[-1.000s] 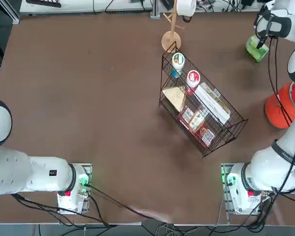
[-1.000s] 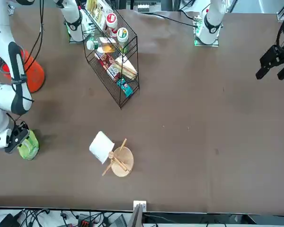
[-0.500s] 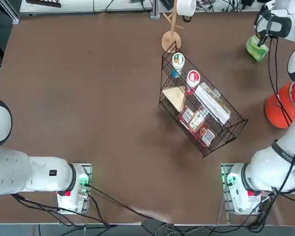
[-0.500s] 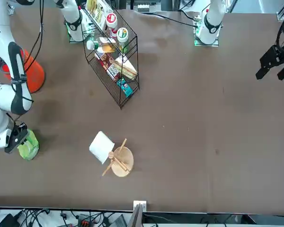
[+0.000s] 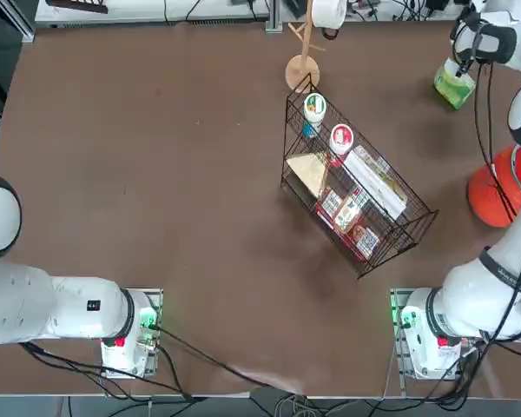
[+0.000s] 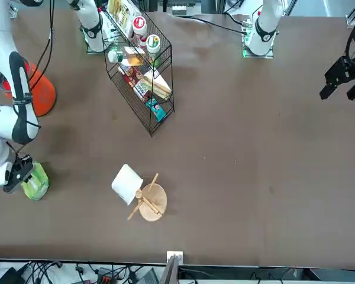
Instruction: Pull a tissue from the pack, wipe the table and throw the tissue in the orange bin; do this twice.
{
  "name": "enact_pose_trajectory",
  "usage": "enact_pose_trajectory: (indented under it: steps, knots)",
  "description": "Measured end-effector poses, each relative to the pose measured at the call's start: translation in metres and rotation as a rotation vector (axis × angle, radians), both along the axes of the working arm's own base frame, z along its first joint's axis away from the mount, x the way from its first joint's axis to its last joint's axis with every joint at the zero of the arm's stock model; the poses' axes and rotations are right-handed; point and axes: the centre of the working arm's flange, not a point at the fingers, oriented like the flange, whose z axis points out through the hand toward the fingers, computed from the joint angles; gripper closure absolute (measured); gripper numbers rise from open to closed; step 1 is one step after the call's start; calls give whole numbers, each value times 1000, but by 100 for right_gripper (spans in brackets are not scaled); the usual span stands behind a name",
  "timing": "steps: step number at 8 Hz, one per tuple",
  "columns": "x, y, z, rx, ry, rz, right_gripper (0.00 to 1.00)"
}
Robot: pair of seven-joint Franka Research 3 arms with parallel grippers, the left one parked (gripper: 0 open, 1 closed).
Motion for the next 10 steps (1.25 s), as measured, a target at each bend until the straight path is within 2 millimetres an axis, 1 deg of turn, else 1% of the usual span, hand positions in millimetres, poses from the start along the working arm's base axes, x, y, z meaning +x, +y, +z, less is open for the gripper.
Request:
enact_pose_trajectory:
  steps: [1,3,4,5,6,9,10]
  knots:
    - [4,2,23,16,7,-17,99]
    - [7,9,78,42,31,-67,99]
    - [4,12,103,53,32,-113,99]
    - [0,20,123,64,38,-166,99]
    - [-5,38,141,79,59,-232,99]
    - [-32,121,186,123,166,-491,99]
    - [-41,141,199,153,194,-576,99]
